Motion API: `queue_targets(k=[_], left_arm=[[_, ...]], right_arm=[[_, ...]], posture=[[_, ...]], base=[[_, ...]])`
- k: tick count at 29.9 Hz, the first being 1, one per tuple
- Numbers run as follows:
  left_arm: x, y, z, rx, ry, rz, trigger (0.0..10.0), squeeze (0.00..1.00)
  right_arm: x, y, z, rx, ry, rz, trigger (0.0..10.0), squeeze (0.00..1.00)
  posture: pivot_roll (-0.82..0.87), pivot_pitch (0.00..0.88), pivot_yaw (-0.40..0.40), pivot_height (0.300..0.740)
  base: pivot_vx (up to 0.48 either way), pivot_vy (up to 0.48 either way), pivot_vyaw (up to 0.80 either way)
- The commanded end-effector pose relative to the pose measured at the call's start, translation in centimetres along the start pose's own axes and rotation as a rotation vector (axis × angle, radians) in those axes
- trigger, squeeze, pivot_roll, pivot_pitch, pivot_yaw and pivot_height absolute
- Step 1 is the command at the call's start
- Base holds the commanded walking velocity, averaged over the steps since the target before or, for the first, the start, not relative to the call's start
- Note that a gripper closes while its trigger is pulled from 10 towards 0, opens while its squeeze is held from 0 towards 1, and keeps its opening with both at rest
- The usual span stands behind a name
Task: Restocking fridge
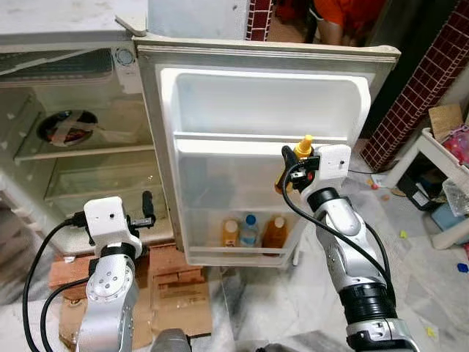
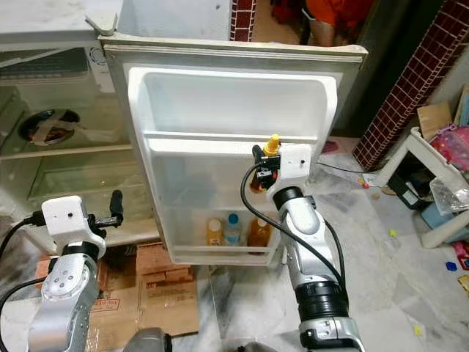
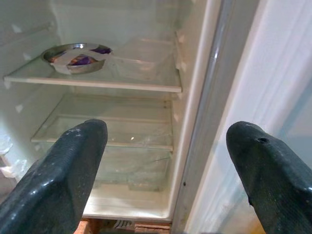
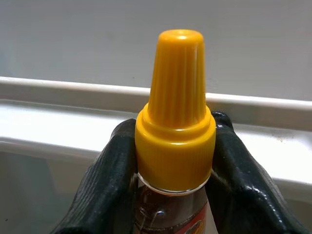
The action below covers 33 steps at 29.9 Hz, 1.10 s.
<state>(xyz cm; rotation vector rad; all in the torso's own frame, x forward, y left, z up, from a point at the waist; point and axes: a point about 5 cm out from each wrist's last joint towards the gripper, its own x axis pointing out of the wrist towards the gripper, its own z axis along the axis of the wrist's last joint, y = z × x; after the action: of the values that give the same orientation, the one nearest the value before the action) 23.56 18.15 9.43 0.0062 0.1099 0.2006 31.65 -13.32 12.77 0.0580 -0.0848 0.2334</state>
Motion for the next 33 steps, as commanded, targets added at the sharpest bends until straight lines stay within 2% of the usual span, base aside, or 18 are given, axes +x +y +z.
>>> queue_targets(k=[1,5,13,19,27,33], left_arm=[[0.1,-0.3,0.5,0.001,-0.011,-0.015,10.0,0.00],[0.1,-0.5,0.6,0.000,-0.019,-0.029,10.0,0.00],[0.2,-0.6,0.7,0.020,-0.030,-0.032,10.0,0.00],[0.3,-0.6,0.6,-0.009,-0.025,-0.033,10.0,0.00],[0.5,-0.8,0.8,-0.004,-0.036,-0.041,10.0,0.00],[0.5,-0.9,0.9,0.015,-0.045,-0.048,10.0,0.00]], right_arm=[[0.6,-0.2,1.0,0.005,-0.032,-0.003,10.0,0.00],[0.6,-0.3,0.9,0.003,-0.026,0.003,10.0,0.00],[0.5,0.1,0.7,0.015,-0.007,0.038,10.0,0.00],[0.4,0.7,0.1,0.045,0.031,0.088,10.0,0.00],[0.4,0.8,0.0,0.043,0.034,0.094,10.0,0.00],[0.4,0.8,0.1,0.041,0.036,0.104,10.0,0.00]], posture=[[0.10,0.004,-0.076,0.740],[0.10,0.002,-0.076,0.740],[0.10,0.000,-0.077,0.740],[0.10,0.000,-0.076,0.740],[0.10,0.000,-0.076,0.740],[0.09,0.000,-0.076,0.740]], base=[[0.000,0.285,0.00],[0.000,0.274,0.00],[0.000,0.000,0.00],[0.000,0.000,0.00],[0.000,0.362,0.00],[0.000,0.000,0.00]])
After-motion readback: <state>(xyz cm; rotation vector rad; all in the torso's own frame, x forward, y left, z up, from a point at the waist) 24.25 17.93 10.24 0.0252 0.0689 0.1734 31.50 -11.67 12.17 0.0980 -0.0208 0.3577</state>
